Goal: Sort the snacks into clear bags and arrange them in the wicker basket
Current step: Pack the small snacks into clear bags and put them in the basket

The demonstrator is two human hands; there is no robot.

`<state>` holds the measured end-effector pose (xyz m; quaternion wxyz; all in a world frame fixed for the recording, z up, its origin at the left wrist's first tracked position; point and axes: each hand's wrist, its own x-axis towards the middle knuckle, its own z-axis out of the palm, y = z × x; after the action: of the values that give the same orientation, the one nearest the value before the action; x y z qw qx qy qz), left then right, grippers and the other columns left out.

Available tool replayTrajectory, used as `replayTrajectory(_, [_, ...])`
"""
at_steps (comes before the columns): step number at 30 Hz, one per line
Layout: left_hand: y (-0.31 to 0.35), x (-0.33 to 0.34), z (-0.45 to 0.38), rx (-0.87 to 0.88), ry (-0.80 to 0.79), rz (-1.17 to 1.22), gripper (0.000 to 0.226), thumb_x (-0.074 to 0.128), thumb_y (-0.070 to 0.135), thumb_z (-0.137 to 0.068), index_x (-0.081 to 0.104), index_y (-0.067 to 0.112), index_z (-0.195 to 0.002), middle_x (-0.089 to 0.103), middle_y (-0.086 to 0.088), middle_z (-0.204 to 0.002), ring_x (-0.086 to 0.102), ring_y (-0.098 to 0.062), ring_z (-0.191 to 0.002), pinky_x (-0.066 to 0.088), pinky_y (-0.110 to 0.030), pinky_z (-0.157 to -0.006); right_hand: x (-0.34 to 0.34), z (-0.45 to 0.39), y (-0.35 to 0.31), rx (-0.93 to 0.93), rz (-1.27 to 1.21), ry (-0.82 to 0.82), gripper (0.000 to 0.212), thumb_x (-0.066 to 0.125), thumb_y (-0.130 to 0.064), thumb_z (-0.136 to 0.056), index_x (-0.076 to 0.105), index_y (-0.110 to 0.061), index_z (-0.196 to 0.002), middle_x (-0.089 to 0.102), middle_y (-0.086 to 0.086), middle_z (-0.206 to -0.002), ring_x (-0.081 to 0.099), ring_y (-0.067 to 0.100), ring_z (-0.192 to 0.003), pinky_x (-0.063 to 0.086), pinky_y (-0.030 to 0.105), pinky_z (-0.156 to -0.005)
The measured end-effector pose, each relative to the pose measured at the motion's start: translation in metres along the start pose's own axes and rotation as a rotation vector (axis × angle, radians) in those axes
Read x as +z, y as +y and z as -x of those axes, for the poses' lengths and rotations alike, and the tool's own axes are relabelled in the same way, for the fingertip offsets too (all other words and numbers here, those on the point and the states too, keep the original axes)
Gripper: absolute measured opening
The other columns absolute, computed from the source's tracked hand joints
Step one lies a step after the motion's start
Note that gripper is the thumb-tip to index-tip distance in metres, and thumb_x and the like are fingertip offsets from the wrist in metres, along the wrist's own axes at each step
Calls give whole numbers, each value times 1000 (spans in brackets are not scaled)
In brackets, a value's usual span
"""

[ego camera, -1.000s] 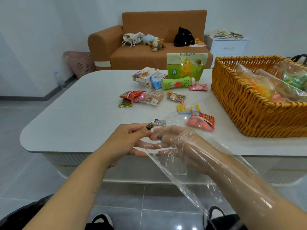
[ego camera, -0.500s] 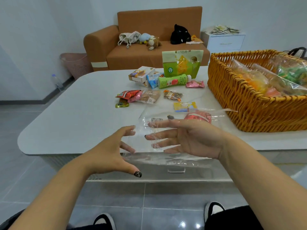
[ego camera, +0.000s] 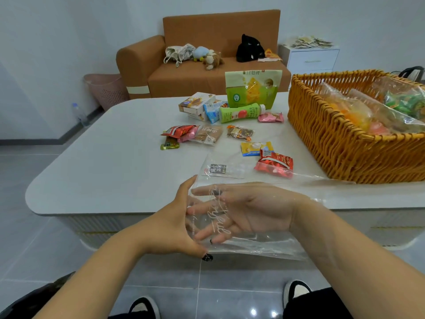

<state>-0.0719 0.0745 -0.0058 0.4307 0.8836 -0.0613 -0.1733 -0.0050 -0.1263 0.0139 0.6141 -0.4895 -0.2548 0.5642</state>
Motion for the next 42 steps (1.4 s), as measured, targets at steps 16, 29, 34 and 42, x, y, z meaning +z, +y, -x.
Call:
replayTrajectory(16, [-20, -21, 6, -192, 392, 63, 92, 85, 18, -71, 29, 30, -144, 69, 0, -84, 64, -13, -60, 52, -23, -54, -34, 30, -38, -120, 146, 756, 25, 51, -15, -97, 62, -3, -116, 73, 11, -105, 71, 29, -90, 53, 33, -75])
replayTrajectory(29, [-31, -38, 4, -324, 653, 384, 95, 85, 20, -73, 28, 12, -148, 65, -5, -97, 56, -10, -56, 46, -22, -52, -129, 19, 25, 382, 1248, 1140, 96, 63, -61, -80, 12, -26, -153, 8, 2, -161, 7, 28, -148, 17, 50, -117])
replayTrajectory(34, [-33, -41, 3, -312, 660, 453, 95, 85, 21, -73, 28, 12, -148, 69, -3, -94, 55, -6, -50, 44, -21, -51, -118, 13, 20, 311, 1352, 1339, 81, 68, -60, -75, 39, -24, -142, 43, 9, -129, 41, 31, -124, 40, 46, -102])
replayTrajectory(42, [-29, -42, -2, -297, 655, 433, 93, 84, 20, -74, 28, 14, -148, 70, -1, -95, 59, -12, -59, 48, -24, -57, -121, 9, 31, 349, 1435, 1342, 72, 51, -61, -88, 31, -24, -146, 43, 8, -139, 42, 32, -123, 41, 41, -94])
